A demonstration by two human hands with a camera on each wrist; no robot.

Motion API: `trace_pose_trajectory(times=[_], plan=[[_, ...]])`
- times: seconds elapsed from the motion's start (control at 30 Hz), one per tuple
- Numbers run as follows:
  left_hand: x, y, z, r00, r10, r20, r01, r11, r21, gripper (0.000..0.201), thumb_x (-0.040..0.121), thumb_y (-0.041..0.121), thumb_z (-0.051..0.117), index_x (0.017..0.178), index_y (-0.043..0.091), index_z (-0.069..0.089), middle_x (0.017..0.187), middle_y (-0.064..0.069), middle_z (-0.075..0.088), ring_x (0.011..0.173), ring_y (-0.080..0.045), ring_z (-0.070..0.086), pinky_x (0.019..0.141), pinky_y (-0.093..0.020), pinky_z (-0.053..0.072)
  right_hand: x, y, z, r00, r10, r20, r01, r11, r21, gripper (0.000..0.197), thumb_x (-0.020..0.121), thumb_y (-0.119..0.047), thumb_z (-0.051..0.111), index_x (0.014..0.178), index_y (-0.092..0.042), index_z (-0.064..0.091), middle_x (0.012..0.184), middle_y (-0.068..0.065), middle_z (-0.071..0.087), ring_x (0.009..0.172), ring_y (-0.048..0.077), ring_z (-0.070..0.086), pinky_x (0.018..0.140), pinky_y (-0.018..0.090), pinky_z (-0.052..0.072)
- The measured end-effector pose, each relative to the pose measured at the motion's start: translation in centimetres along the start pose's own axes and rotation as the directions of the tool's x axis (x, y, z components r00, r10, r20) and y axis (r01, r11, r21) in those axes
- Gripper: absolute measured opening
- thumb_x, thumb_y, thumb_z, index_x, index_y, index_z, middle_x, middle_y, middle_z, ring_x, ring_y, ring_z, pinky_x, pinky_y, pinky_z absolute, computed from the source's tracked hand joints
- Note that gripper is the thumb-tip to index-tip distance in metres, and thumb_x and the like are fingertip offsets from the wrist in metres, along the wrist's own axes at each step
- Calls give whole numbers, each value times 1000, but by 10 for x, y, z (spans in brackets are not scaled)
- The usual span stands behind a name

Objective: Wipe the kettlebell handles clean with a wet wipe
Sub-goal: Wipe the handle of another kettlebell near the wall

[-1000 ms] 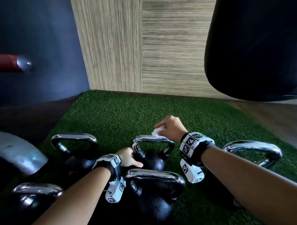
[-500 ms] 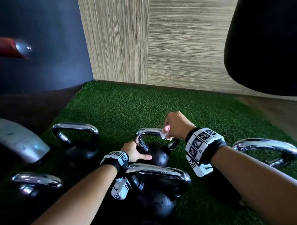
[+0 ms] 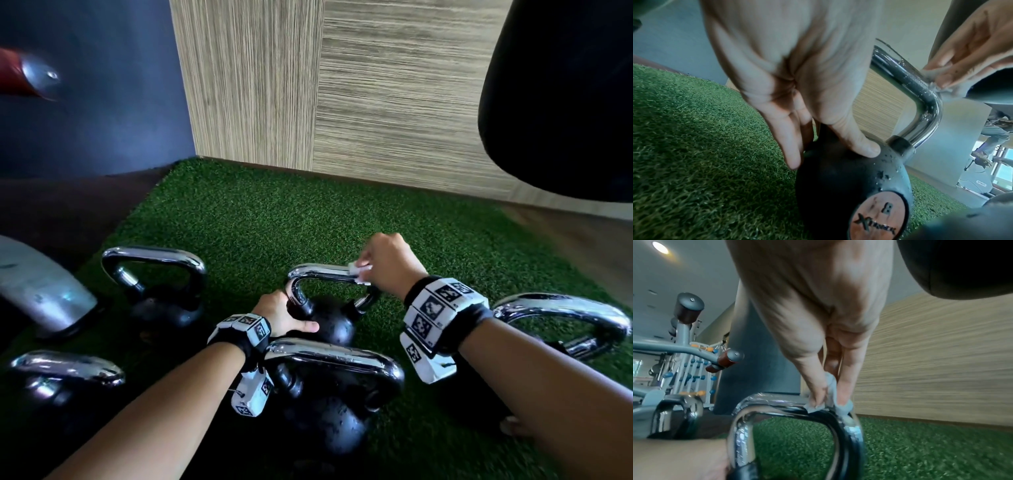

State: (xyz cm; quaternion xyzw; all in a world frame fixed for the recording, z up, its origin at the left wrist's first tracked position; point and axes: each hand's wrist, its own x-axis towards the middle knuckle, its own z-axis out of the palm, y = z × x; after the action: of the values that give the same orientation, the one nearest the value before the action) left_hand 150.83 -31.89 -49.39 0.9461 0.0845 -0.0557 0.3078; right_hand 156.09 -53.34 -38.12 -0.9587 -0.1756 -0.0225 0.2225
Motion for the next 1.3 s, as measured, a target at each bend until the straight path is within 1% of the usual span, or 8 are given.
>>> trace_pose_trajectory(times=[0.17, 0.33, 0.63, 0.73, 0.87, 1.03, 1.2, 1.3], plan=[[-4, 0, 0, 1000, -5, -10, 5, 1000, -27, 78, 73, 53, 87, 136, 18, 56, 127, -6, 69, 119, -24, 64, 89, -20, 42, 0, 14, -10, 997, 57, 43, -55, 997, -54, 23, 78, -6, 84, 98, -8, 73, 91, 2, 71, 67, 0, 58, 47, 7, 38], [-5, 0, 1, 1000, -3, -30, 1, 999, -39, 73, 74, 53, 87, 131, 17, 61, 123, -5, 70, 118, -24, 65, 88, -19, 41, 4, 11, -10, 998, 61, 36, -61, 998, 20, 19, 78, -6, 84, 94, -8, 74, 84, -1, 68, 65, -1, 61, 42, 6, 42], [-7, 0, 2, 1000, 13, -27, -14, 999, -46, 72, 72, 55, 87, 129, 18, 64, 125, -7, 72, 116, -24, 67, 93, -24, 48, 12, 25, -25, 928, 287, 238, -341, 912, 228, 6, 82, 7, 77, 86, 3, 77, 84, 16, 77, 42, 7, 65, 38, 16, 48], [-8, -1, 2, 999, 6, -37, -8, 998, -58, 65, 73, 53, 88, 123, 17, 68, 123, -8, 72, 116, -24, 67, 92, -23, 47, 23, 36, -16, 896, 377, 236, -438, 837, 327, 7, 87, 11, 66, 86, 8, 72, 82, 21, 75, 46, 18, 65, 43, 24, 54], [-9, -2, 4, 999, -16, -43, 13, 998, -64, 66, 73, 53, 88, 123, 15, 68, 123, -9, 72, 117, -25, 67, 94, -23, 47, 26, 63, 11, 848, 396, 353, -511, 787, 346, 11, 87, 8, 66, 78, 2, 65, 89, 26, 71, 70, 27, 67, 73, 40, 60], [-9, -5, 7, 998, -20, -54, 15, 997, -80, 66, 72, 53, 88, 123, 17, 68, 120, -7, 73, 114, -22, 68, 87, -19, 46, 22, 74, 25, 787, 400, 469, -614, 575, 541, 14, 99, 7, 52, 94, 0, 62, 95, 17, 63, 74, 23, 66, 58, 24, 60], [-6, -4, 7, 997, -70, -28, 68, 994, -80, 72, 74, 52, 87, 126, 9, 63, 126, -9, 69, 120, -24, 65, 92, -23, 46, 4, 78, 37, 683, 368, 631, -725, 235, 647, 27, 97, 19, 38, 118, 14, 55, 115, 32, 60, 102, 39, 65, 66, 42, 64], [-5, -4, 5, 992, -123, 10, 124, 990, -62, 82, 70, 61, 86, 128, 8, 59, 131, -8, 65, 123, -25, 63, 98, -28, 47, -1, 81, 41, 676, 337, 655, -729, 177, 661, 35, 97, 18, 43, 129, 11, 53, 122, 33, 60, 102, 38, 64, 59, 43, 64]])
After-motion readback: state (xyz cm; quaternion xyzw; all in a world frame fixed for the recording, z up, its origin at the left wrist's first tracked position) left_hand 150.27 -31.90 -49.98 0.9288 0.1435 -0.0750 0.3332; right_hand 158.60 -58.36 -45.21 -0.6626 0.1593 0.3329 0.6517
